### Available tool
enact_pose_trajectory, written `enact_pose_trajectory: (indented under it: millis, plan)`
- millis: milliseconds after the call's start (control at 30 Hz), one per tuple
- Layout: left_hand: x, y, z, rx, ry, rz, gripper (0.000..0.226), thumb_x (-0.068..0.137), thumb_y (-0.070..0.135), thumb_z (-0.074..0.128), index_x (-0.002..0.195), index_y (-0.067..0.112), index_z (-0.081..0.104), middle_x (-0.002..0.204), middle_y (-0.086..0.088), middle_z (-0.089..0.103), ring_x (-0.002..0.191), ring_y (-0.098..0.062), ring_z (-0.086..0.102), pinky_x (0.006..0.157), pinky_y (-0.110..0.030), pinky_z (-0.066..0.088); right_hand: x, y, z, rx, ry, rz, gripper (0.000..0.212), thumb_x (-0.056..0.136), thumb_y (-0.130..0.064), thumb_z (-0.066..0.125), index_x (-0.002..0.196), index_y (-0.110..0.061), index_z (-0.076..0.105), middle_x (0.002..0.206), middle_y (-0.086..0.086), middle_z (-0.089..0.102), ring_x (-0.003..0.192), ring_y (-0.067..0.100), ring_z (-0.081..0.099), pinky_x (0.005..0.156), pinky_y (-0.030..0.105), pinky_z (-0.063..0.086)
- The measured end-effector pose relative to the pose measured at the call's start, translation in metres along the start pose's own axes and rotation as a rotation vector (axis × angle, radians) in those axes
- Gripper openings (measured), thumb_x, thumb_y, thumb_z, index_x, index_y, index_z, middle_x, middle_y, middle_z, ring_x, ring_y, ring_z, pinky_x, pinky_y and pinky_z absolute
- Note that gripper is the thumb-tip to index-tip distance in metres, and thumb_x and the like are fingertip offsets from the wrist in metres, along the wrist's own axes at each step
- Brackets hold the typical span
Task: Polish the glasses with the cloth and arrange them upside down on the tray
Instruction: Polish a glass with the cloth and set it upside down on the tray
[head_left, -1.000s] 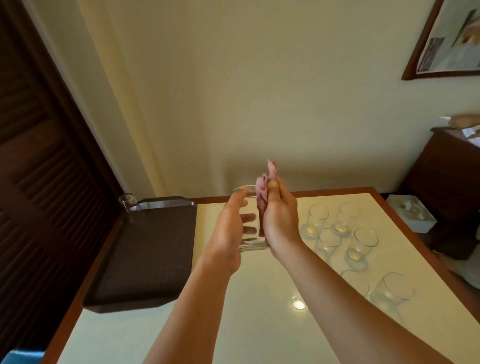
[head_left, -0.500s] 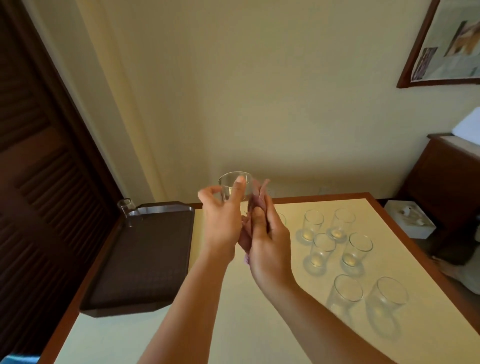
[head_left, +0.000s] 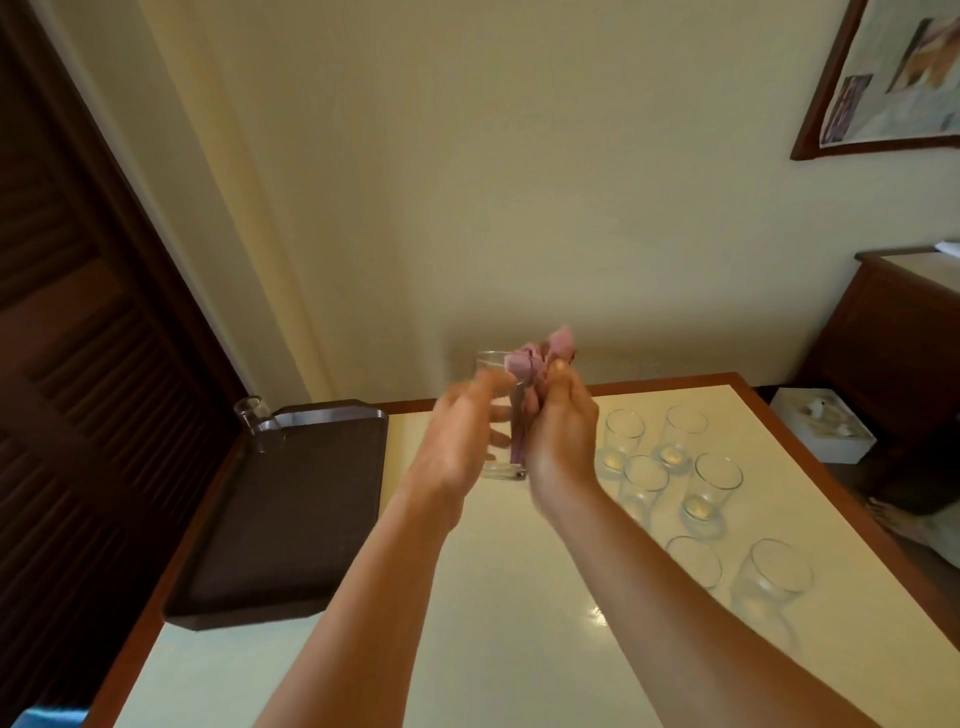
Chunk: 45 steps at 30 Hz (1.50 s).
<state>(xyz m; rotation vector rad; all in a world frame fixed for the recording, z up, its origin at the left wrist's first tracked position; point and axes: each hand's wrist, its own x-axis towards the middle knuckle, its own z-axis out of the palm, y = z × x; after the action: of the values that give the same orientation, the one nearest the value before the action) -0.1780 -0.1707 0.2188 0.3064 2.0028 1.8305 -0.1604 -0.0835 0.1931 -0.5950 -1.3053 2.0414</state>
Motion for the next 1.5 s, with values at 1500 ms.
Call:
enact_pose_trajectory:
  millis: [1500]
  plan:
    - [-0.019,0.034,-0.003,-0.16,0.271,0.213,0.089,0.073,0.063,0.08,0.141,0.022,0.04,0.138,-0.007,0.049,0.123,-0.023,0.061,0.099,-0.041,0.054,-0.04,-0.022,0.021,-0.206,-0.073,-0.274,0.03,0.108,-0.028,0.04,0.123,-0.024,0.066,0.091,-0.008,0.072,0.08,0.007,0.069,0.073,0.031,0.055]
